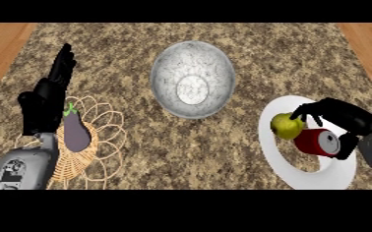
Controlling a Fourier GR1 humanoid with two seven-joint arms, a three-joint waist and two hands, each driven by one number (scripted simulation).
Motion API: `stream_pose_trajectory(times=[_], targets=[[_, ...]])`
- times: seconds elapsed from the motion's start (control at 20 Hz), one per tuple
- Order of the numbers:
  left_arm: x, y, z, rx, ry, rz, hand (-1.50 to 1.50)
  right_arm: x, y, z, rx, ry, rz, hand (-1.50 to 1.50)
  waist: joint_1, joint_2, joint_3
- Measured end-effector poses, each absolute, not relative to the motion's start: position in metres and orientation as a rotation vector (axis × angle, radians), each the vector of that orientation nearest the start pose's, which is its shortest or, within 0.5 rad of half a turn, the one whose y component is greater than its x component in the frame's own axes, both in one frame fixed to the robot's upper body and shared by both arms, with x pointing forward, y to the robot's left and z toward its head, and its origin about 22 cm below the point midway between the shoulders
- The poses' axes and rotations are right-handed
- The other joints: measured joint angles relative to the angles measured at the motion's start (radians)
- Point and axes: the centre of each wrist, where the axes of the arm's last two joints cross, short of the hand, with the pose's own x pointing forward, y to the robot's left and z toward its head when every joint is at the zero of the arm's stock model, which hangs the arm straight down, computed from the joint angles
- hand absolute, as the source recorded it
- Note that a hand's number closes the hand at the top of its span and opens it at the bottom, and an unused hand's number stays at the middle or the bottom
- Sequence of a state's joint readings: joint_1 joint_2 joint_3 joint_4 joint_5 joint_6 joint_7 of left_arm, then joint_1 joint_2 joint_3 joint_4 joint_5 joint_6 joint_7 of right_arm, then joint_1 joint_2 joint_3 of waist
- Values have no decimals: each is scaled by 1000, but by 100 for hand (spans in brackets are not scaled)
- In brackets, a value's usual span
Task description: Pick the can from the plate and place it in the bowl
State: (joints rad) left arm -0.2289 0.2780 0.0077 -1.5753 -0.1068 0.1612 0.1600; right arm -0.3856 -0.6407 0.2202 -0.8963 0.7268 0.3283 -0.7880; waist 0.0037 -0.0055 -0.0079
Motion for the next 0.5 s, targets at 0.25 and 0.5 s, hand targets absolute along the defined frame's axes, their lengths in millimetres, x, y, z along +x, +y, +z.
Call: stream_pose_trajectory(times=[0.25, 0.5], targets=[[290, 268, 72, 392, -1636, -174, 0, 316, -282, -5, -99, -1415, 1627, 150, -11, -29, -27], [291, 265, 70, 383, -1627, -190, 0, 296, -161, -19, -2, -1490, 1662, 150, 15, -33, -19]])
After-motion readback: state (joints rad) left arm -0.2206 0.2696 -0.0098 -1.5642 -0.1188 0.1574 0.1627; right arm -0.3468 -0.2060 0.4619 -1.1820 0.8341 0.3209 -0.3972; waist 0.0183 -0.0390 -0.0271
